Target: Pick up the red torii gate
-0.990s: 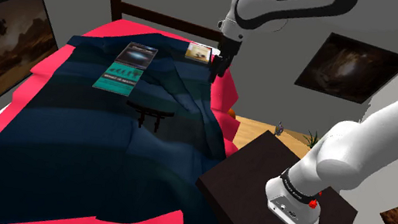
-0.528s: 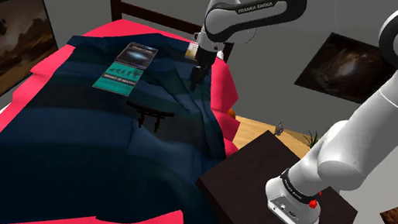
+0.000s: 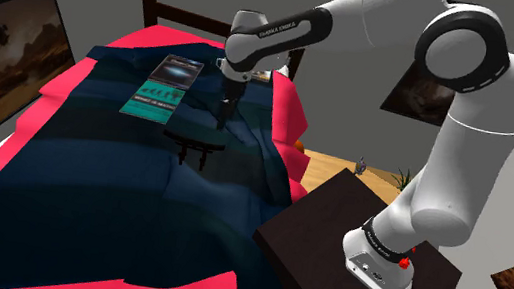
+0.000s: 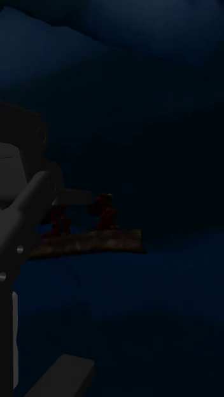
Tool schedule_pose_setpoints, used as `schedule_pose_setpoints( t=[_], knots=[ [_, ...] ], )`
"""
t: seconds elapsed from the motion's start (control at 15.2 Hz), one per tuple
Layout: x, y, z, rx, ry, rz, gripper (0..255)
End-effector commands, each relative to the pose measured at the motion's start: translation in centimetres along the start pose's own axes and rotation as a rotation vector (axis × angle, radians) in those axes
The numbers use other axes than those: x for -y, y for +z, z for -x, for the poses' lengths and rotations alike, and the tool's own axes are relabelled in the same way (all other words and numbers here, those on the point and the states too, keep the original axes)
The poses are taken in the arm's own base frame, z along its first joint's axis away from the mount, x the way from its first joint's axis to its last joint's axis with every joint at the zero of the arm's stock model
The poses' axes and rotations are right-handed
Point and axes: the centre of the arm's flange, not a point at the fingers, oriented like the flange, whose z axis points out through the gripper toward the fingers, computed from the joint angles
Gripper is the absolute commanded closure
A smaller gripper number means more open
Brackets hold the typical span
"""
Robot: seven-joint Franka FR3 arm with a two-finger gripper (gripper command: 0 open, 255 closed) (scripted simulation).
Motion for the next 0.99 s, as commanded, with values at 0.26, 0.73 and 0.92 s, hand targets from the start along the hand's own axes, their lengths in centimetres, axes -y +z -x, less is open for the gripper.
schedule_pose_setpoints(
  t=[0.26, 0.73, 0.92],
  knots=[
    [0.4, 5.5, -5.9, 0.023, -0.102, -0.02, 0],
    [0.6, 10.2, -9.1, 0.036, -0.157, -0.03, 0],
    [0.2, 11.7, -9.2, 0.036, -0.157, -0.03, 0]
  ],
)
